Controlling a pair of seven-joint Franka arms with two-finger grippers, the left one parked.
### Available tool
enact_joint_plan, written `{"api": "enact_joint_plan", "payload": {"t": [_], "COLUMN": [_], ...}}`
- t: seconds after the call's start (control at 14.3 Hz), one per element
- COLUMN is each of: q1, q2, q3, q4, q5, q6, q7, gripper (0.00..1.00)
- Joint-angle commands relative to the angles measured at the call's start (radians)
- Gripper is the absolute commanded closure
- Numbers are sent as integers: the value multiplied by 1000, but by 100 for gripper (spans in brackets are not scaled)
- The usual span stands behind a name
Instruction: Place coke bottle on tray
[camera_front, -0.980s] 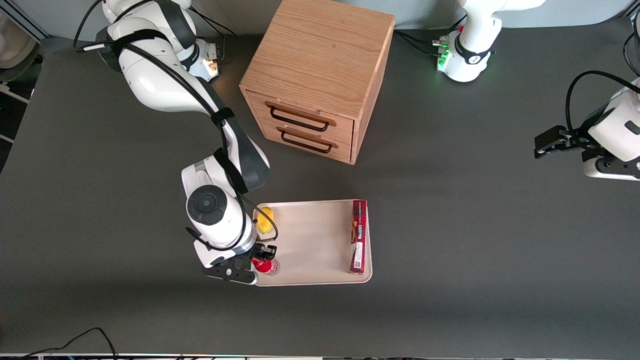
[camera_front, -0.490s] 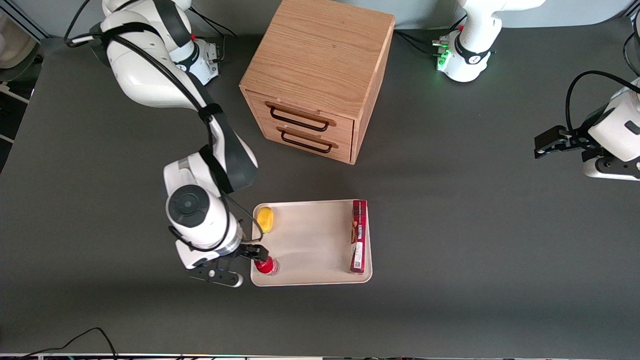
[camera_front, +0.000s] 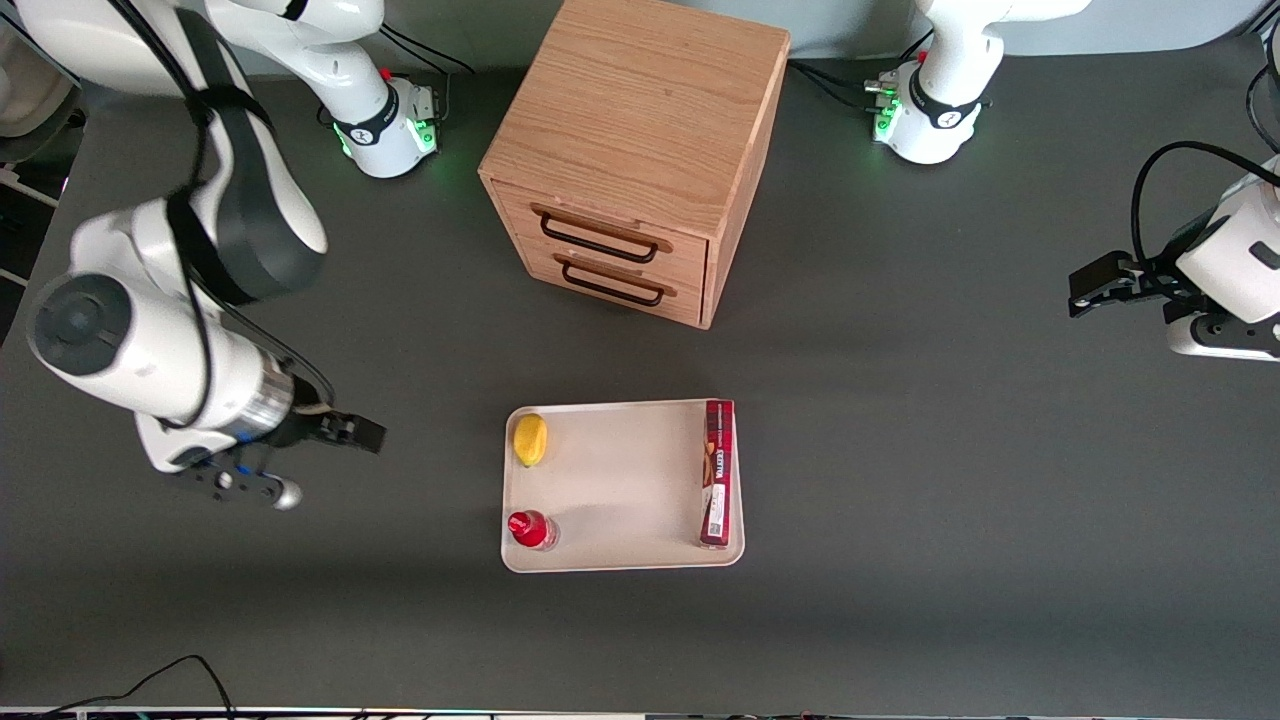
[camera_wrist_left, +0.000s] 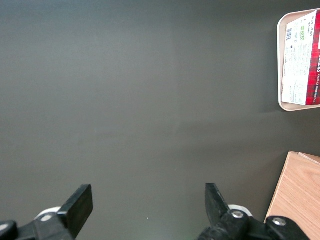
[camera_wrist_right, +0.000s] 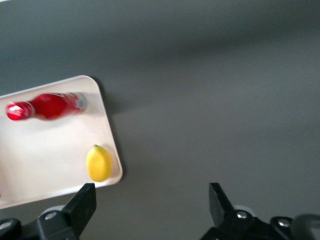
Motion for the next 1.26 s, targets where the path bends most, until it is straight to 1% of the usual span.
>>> {"api": "enact_joint_plan", "payload": {"t": [0.0, 0.21, 0.28, 0.49, 0.56, 0.7, 1.19], "q1": [-74, -100, -97, -53, -29, -16, -30], "q2": [-187, -299, -336, -439, -468, -488, -470], "q3": [30, 15, -5, -104, -141, -175, -169], "q4": [-216, -282, -308, -383, -408, -416, -376], "q5": [26, 107, 124, 158, 160, 165, 168], "q6": [11, -43, -49, -49, -49, -52, -54], "q7": [-66, -173, -195, -246, -263, -263, -272], "gripper": [0, 0, 0, 0, 0, 0, 0]}}
